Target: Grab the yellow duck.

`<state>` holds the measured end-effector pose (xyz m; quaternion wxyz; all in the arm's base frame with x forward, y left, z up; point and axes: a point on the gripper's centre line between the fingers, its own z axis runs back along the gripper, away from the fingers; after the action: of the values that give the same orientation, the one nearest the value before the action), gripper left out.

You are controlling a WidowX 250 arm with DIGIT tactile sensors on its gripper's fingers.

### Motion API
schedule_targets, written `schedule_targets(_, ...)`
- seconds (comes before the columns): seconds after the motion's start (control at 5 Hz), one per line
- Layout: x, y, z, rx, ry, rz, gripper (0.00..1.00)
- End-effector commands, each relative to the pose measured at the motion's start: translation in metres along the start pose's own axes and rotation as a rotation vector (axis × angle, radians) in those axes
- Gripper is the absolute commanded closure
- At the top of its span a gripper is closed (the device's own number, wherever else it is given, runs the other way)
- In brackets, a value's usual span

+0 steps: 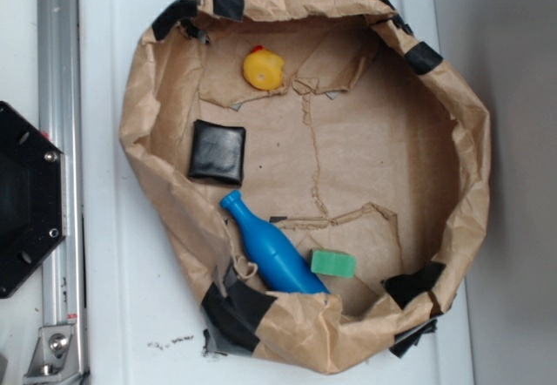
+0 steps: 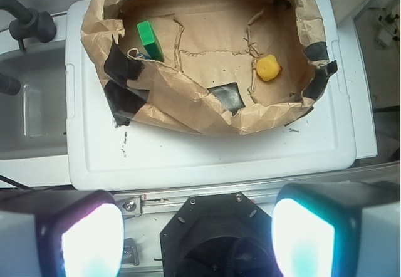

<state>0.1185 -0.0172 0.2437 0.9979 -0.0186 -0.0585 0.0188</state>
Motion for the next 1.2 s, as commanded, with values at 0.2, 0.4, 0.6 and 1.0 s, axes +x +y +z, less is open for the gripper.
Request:
schedule_targets(0.2, 0.05, 0.03, -0.013, 0.172, -0.059, -0.14, 0.0)
schedule_targets(0.4, 0.096, 0.046, -0.062, 0.109, 0.052, -0.208, 0.0)
schedule_targets(0.6, 0.131, 0.052, -0.092, 0.158, 0.016, -0.285, 0.0)
schedule_targets(1.0, 0.134, 0.052, -0.106, 0.225, -0.072, -0.22, 0.0)
